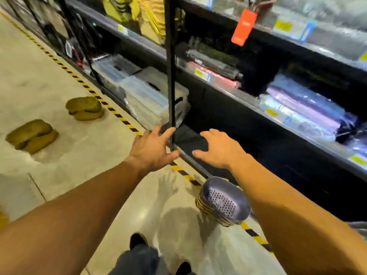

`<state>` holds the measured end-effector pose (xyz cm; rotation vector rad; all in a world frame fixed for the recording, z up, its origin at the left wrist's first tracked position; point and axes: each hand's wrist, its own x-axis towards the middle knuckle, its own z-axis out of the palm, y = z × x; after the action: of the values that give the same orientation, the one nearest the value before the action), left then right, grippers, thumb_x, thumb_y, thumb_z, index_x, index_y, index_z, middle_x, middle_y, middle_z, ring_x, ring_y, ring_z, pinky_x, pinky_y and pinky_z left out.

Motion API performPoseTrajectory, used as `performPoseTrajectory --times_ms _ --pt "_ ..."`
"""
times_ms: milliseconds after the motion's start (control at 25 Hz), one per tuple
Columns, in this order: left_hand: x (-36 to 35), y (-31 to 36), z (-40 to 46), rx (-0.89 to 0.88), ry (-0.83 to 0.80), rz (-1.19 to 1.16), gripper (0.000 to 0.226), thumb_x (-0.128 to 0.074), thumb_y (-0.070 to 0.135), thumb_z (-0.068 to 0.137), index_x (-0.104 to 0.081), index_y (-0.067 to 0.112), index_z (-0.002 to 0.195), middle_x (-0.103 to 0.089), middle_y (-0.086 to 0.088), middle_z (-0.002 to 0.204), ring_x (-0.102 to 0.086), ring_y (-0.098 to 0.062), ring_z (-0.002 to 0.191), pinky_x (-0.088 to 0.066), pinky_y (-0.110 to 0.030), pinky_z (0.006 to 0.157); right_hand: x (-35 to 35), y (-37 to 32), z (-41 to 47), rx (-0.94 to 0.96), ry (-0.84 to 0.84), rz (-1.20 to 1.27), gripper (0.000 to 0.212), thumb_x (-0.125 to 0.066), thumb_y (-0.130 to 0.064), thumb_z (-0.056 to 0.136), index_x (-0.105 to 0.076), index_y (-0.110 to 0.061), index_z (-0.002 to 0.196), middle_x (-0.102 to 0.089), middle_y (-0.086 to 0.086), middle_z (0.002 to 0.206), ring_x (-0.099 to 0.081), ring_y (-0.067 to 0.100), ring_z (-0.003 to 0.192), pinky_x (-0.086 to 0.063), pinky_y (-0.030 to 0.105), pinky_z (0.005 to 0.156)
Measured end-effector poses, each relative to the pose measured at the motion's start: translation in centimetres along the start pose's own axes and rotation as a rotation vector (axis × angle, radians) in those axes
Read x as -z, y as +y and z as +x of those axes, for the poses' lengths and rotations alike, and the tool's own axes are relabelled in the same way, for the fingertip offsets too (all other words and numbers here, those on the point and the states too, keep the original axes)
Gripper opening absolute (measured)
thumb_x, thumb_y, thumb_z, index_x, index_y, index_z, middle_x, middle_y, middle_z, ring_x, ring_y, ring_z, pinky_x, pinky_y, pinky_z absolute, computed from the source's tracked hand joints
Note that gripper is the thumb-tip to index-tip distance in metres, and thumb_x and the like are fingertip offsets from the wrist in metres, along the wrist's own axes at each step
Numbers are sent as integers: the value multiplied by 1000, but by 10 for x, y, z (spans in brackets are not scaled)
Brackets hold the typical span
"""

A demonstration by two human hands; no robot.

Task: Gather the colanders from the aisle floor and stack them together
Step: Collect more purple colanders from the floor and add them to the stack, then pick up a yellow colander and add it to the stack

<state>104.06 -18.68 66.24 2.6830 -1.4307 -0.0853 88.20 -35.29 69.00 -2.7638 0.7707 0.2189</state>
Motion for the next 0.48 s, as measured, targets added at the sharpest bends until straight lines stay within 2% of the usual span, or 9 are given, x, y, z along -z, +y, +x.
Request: performPoseTrajectory --times_ms 120,280,360,480 --pt "77 -76 -15 149 50 31 80 -41 77 79 -26 42 149 -36 -7 155 -44 -34 132 -40 -49 101 62 -76 38 201 1 -49 74 -55 -64 82 -42 -26 144 -47 6 145 -47 29 128 -47 48 97" --pt "153 -195 -50 372 197 51 72 -48 69 83 -37 35 146 -49 -7 143 -53 -34 121 -46 -46 93 128 -212 102 451 131 -104 57 -55 -56 86 -51 -28 135 -57 2 135 -55 25 119 -50 44 91" --pt "174 -251 -67 453 221 79 74 -46 71 83 -34 36 148 -44 -7 150 -50 -35 126 -45 -47 96 141 -284 126 531 144 -82 57 -57 -57 85 -51 -27 133 -58 3 134 -55 25 118 -50 44 91" --pt "198 -324 -82 598 211 119 81 -40 79 82 -24 41 152 -31 -5 160 -41 -35 136 -41 -50 101 141 -373 154 619 44 -20 73 -62 -60 82 -41 -28 145 -49 3 145 -50 26 128 -46 43 101"
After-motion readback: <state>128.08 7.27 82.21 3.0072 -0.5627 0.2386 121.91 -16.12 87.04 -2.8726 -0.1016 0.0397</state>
